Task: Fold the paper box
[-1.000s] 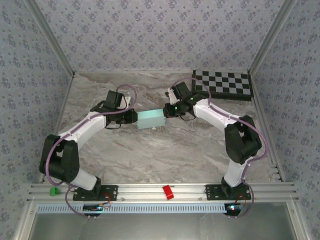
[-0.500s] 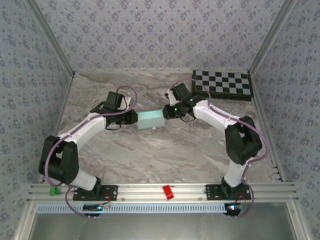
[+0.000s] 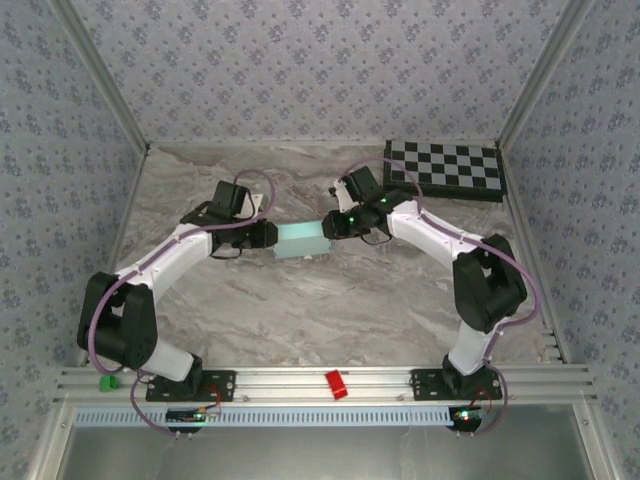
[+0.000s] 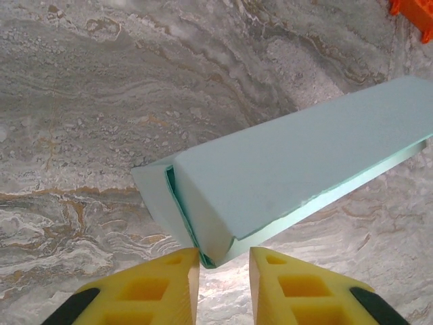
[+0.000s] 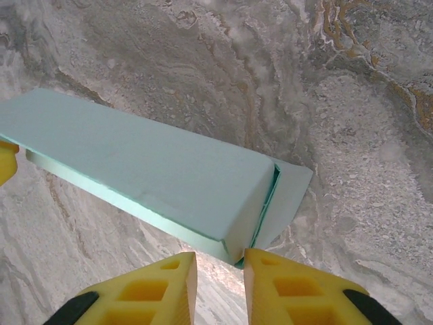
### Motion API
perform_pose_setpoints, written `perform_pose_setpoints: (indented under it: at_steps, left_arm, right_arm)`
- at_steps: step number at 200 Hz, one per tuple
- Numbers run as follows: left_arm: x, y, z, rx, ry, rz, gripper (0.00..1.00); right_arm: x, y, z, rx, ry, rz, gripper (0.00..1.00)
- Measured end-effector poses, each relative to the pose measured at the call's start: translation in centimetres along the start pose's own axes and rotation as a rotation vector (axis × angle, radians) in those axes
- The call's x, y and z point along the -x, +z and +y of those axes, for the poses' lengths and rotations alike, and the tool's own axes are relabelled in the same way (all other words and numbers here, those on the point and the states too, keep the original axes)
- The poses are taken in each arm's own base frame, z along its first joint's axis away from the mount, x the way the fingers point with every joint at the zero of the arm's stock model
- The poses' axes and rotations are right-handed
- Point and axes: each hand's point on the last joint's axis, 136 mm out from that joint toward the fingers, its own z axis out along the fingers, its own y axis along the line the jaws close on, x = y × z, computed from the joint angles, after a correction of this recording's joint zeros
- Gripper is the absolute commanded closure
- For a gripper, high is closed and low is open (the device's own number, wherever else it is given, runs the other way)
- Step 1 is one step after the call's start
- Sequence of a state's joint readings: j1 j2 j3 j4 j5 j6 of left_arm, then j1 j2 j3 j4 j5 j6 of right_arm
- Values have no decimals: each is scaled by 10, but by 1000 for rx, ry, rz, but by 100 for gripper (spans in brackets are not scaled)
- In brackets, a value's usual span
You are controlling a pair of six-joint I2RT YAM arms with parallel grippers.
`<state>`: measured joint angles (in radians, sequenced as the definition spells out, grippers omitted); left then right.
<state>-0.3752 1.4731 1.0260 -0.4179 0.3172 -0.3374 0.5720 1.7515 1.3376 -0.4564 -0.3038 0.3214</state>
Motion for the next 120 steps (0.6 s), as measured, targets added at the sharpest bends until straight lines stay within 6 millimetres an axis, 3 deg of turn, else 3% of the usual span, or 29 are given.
perform_pose_setpoints:
  at_steps: [69, 120]
  left_arm:
    - [10, -15, -9, -16, 19, -46, 60]
    - [22, -28, -8, -2, -7, -105, 51]
  right_arm:
    - [7, -14, 5, 23, -6, -32, 58]
    - [18, -21, 6, 49, 7, -63, 53]
